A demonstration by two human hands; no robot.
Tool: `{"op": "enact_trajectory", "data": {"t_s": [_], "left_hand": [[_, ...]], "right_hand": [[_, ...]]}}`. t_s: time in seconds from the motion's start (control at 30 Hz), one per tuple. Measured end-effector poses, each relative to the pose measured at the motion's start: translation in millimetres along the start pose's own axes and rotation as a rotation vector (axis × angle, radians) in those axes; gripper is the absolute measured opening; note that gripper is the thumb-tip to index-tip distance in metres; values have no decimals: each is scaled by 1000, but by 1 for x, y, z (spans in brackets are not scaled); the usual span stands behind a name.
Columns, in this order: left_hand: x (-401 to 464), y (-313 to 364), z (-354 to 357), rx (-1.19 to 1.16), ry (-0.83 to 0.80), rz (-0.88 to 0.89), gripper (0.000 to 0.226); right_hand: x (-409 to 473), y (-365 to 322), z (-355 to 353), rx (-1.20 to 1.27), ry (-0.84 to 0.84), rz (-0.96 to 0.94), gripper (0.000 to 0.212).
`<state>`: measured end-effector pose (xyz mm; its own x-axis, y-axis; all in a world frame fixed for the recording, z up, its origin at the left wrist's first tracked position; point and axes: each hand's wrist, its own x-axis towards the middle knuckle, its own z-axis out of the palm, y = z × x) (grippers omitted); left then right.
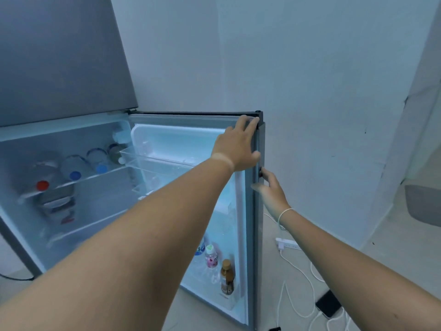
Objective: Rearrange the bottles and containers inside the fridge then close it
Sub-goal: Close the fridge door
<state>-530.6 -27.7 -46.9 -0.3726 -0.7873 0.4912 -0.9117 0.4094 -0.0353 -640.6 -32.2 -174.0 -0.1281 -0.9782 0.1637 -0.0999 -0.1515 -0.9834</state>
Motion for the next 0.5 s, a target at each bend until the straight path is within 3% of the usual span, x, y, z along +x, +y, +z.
{"op": "enact_trajectory", "data": {"t_s": [0.1, 0.2, 0.37, 0.5], "left_hand": [[-23, -5, -12, -35, 78, -11, 77], [-47, -14, -29, -59, 161, -45, 72], [-97, -40, -65, -115, 267, -159, 47], [-143, -74, -95, -205, 294, -253, 34]], "right_hand": [[-22, -6, 8, 22, 87, 15, 56], [-41, -14, 17, -44, 48, -10, 57], [-69, -43, 45, -84, 27, -80, 11], [-87, -70, 80, -130, -70, -179, 13]]}}
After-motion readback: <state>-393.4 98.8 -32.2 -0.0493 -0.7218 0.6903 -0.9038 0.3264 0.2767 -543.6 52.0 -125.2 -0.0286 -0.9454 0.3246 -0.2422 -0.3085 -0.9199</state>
